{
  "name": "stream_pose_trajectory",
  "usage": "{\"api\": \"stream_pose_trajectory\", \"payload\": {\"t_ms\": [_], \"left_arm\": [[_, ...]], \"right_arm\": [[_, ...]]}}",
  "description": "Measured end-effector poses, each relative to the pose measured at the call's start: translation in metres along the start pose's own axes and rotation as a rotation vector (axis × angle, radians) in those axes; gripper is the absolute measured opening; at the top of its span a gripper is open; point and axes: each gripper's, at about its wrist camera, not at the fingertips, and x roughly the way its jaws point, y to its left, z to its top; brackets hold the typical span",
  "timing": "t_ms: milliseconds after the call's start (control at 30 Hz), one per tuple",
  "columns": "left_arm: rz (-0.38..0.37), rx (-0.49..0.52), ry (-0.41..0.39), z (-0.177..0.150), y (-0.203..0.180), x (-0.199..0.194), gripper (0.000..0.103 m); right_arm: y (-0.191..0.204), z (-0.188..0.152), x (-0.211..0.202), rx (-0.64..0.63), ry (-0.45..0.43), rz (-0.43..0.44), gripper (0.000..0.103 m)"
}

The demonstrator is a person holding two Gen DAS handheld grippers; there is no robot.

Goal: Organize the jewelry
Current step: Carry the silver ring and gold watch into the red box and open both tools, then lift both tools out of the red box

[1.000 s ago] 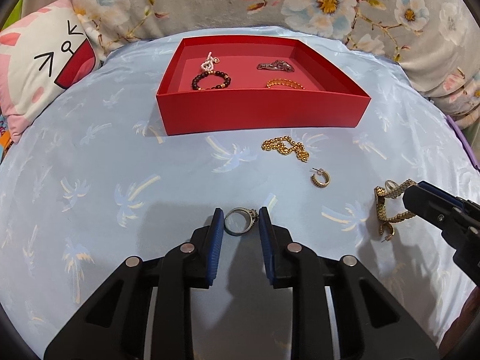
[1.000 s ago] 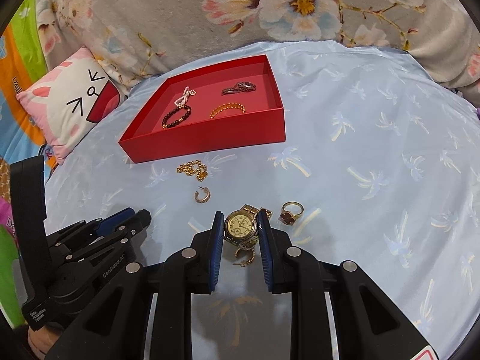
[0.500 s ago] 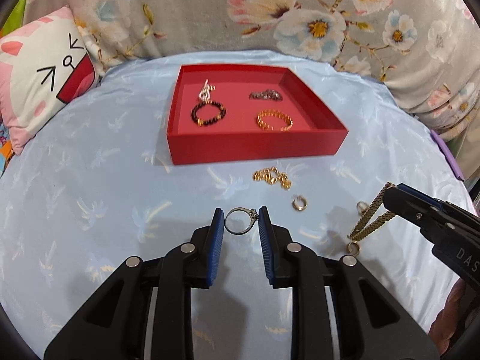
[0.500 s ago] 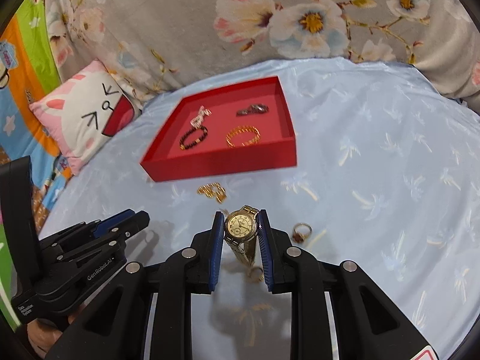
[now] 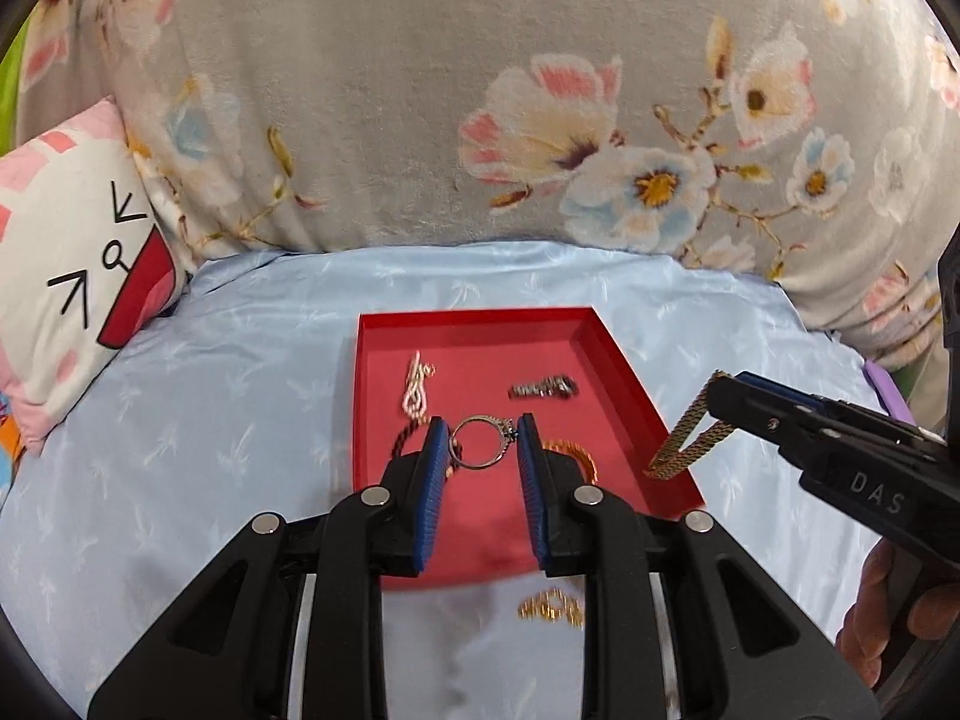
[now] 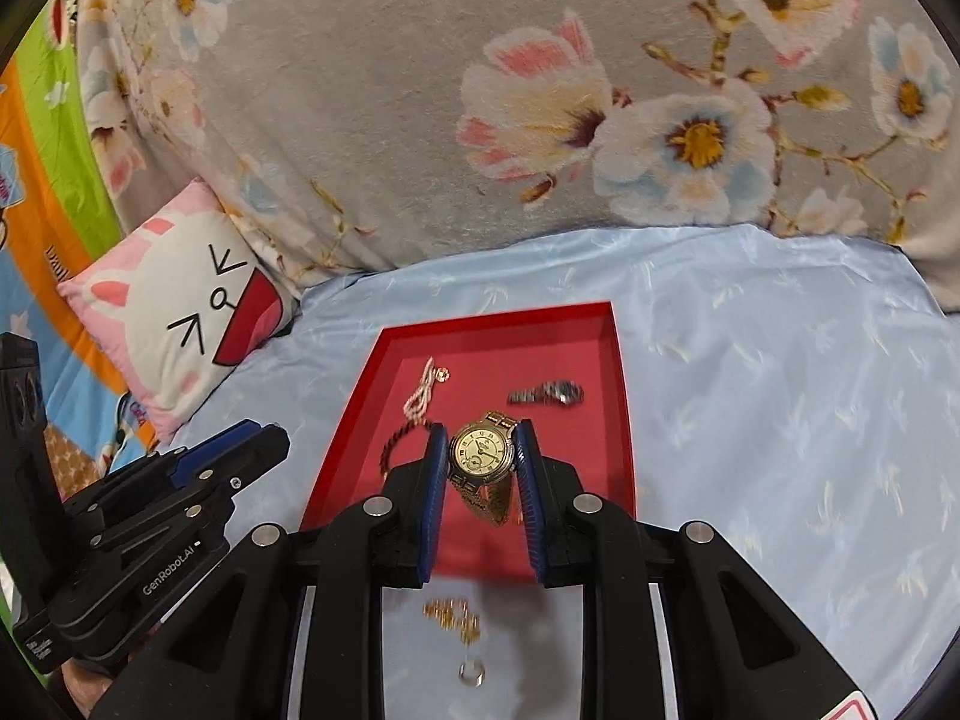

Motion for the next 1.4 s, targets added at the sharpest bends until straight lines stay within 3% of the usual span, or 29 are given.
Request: {"api": "stream_pose_trajectory", "payload": {"t_ms": [133, 400, 733, 800, 900, 1100, 1400], "left_arm": [[-0.015, -0.013, 0.031, 0.018, 0.007, 0.04, 0.023], [-0.012, 0.0, 0.092, 0.025, 0.008, 0.11, 0.023], [-0.002, -0.025, 0.141, 0.017, 0.01, 0.15, 0.024], [0.005, -0.027, 0.14, 0.014, 0.013, 0.149, 0.025], [0.009, -0.046, 0.127, 0.011, 0.018, 0.14, 0.039], [0.023, -0.032, 0.082, -0.008, 0.024, 0.095, 0.04], [0.064, -0.006, 0.091, -0.075, 0.026, 0.022, 0.04]], "right_arm": [[-0.001, 0.02, 0.046, -0.014, 0.043, -0.03, 0.021], [-0.025, 0.02, 0.115, 0.021, 0.124, -0.076, 0.021], [-0.035, 0.012, 0.138, 0.004, 0.145, -0.133, 0.023], [-0.038, 0.008, 0.133, 0.013, 0.134, -0.137, 0.027], [-0.042, 0.004, 0.117, 0.04, 0.108, -0.115, 0.03], [-0.039, -0.024, 0.063, 0.053, 0.048, -0.086, 0.033], [-0.028, -0.102, -0.007, 0.041, 0.052, -0.118, 0.036]]}}
